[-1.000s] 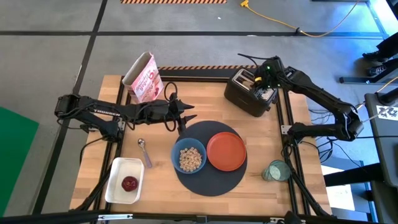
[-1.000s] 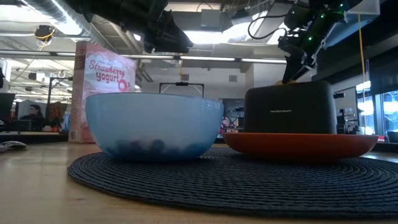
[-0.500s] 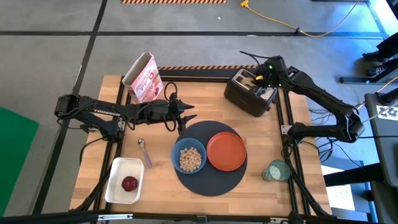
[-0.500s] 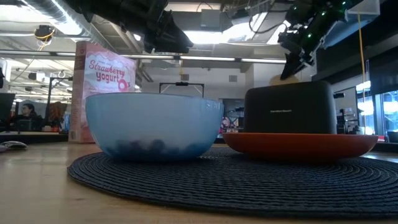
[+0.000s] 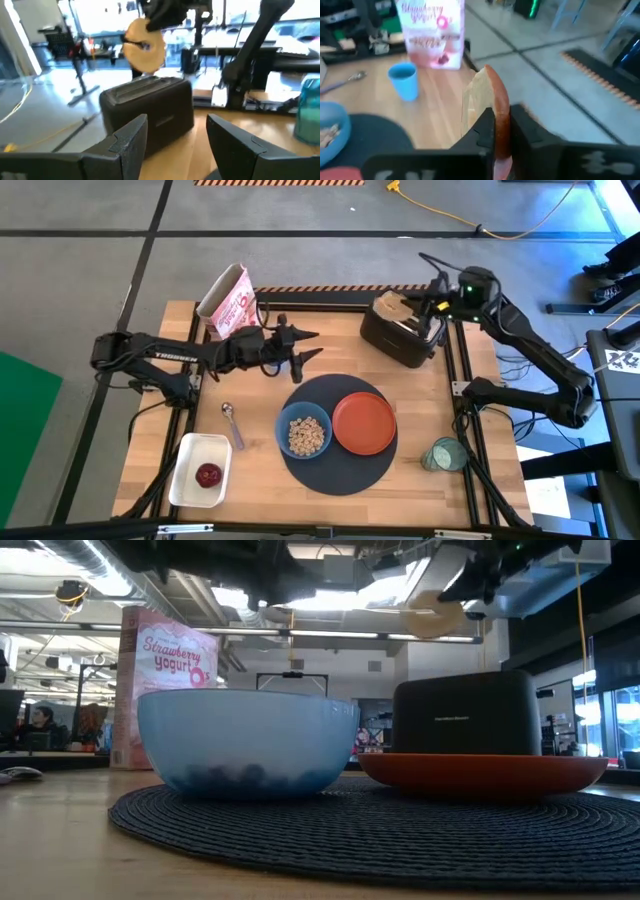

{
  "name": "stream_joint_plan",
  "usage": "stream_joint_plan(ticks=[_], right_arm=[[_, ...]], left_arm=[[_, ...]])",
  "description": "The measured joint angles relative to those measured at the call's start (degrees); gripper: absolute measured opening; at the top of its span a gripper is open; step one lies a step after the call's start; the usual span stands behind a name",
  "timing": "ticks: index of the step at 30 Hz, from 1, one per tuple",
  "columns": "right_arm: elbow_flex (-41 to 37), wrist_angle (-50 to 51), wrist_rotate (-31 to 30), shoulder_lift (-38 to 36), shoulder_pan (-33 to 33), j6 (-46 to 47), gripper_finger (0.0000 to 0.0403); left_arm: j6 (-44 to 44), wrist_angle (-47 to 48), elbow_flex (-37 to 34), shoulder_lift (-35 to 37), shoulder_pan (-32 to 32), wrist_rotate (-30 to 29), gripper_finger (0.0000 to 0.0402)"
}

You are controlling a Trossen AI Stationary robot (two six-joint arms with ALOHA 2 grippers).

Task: Arrange a breakfast setting
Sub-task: Put the bagel on the orange plate

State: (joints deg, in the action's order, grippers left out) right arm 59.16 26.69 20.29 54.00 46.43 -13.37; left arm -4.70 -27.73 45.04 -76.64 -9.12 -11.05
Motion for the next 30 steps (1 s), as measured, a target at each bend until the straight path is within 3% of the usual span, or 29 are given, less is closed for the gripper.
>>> stream_joint_plan(ticks=[3,7,10,15,23,30], right_arm=[[0.0,-1.1,2.8,-1.0,0.1,0.1,0.0018],[0.0,-1.8,13.0,-0.3,-0.3,2.1,0.0023],[0.0,-3.7,15.8,1.6,-4.4,3.9,0.0022],[0.0,-7.5,14.0,3.7,-13.8,2.6,0.0021],[0.0,-11.8,-0.3,4.8,-25.4,-0.8,0.0022],[0.1,-13.7,-1.2,5.8,-29.7,-2.9,0.0022]], left_arm=[[0.0,-1.5,-0.1,-1.1,-1.1,3.0,0.0211],[0.0,-9.3,-0.1,-4.8,-2.3,7.9,0.0233],[0.0,-17.2,-0.1,-9.0,-2.9,11.0,0.0254],[0.0,-28.7,0.2,-14.8,-3.0,13.1,0.0288],[0.0,-28.2,3.4,-17.8,-1.9,17.5,0.0314],[1.6,-28.5,4.4,-17.7,-0.8,16.4,0.0301]])
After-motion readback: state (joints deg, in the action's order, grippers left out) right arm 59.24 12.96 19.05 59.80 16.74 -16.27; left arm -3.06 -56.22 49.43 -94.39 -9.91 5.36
